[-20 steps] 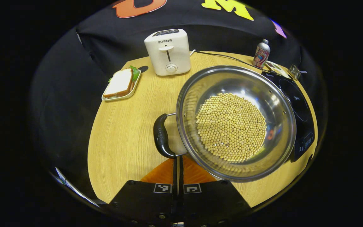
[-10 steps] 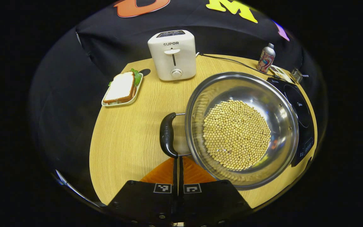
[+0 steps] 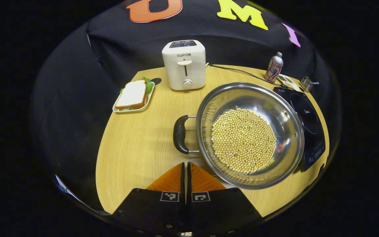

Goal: First push the handle of the pot to place it horizontally, then grasp the pot with both hands and set it on the induction cooktop.

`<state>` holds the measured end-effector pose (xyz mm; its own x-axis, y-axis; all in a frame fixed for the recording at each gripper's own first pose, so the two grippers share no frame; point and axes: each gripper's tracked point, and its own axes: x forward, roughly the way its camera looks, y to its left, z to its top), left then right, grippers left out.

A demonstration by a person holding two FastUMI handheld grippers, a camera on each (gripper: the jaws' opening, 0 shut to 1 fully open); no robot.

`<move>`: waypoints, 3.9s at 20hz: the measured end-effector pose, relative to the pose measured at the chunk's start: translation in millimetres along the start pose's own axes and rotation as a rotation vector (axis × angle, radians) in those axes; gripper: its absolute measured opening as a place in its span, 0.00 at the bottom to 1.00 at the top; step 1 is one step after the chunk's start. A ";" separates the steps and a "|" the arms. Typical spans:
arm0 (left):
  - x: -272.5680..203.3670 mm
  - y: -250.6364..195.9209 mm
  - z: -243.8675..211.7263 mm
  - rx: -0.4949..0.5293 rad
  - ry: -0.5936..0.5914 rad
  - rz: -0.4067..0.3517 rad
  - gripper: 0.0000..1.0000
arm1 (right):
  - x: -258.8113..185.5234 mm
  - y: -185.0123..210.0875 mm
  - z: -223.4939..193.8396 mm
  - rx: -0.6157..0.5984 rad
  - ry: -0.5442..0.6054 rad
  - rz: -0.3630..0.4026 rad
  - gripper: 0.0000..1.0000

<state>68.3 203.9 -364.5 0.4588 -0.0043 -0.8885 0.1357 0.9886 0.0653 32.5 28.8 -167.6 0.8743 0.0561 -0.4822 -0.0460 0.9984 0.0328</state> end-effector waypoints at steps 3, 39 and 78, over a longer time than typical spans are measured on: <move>-18.1 12.5 5.8 -0.023 -0.053 0.049 0.00 | 28.2 16.0 -18.6 -0.004 0.055 0.018 0.96; 80.6 -11.3 50.9 0.134 0.170 0.006 0.71 | 230.5 128.8 -113.8 0.086 0.685 -0.024 0.77; 53.2 -83.5 74.9 0.205 0.075 -0.168 0.60 | 72.8 -52.5 -80.4 0.321 0.458 -0.162 0.53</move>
<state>147.1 109.9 -383.2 0.3497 -0.1474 -0.9252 0.3826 0.9239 -0.0026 59.7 -19.0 -274.8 0.5564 -0.0291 -0.8304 0.2826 0.9465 0.1561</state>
